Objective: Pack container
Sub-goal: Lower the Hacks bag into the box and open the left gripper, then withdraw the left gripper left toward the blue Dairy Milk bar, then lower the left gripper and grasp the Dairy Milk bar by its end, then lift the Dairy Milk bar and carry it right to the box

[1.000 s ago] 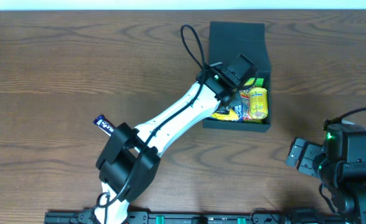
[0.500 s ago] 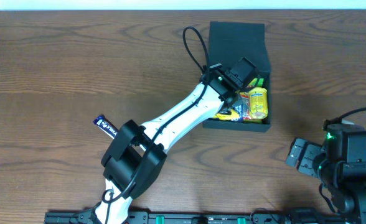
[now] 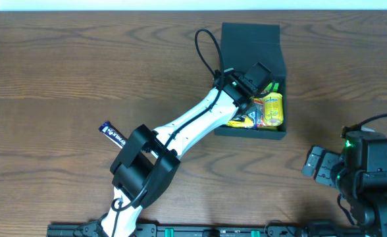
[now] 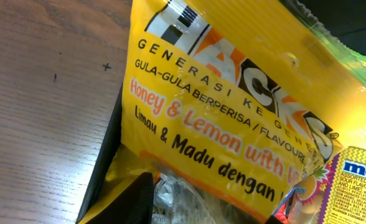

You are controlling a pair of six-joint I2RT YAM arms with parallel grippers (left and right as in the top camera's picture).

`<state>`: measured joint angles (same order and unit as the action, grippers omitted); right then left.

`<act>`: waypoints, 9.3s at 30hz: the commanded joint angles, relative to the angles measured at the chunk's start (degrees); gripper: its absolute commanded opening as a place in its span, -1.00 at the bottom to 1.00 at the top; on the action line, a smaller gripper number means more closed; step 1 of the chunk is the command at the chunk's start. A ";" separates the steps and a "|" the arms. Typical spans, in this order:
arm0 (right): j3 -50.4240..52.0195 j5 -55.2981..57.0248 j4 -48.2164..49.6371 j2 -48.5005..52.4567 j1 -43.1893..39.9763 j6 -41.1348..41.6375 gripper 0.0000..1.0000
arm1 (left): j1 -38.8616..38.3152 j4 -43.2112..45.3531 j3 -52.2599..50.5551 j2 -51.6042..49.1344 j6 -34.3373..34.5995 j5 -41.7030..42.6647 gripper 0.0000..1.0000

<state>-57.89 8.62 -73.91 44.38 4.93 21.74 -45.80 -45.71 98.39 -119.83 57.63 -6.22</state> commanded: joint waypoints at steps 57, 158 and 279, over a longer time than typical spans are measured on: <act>0.59 0.61 -0.09 -0.13 -0.46 0.50 0.99 | 0.04 -25.51 15.78 1.11 -18.71 -13.42 0.91; 0.59 0.57 -0.24 -0.13 -0.46 0.50 0.98 | 45.24 9.20 -49.16 23.52 -21.44 5.68 0.34; 0.59 0.61 -0.02 -0.13 -0.46 0.50 0.99 | 12.70 -28.24 24.11 6.58 -48.48 19.80 -0.89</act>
<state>-57.36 8.64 -73.93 44.38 4.93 21.89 -30.68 -72.31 117.16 -110.06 14.50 12.19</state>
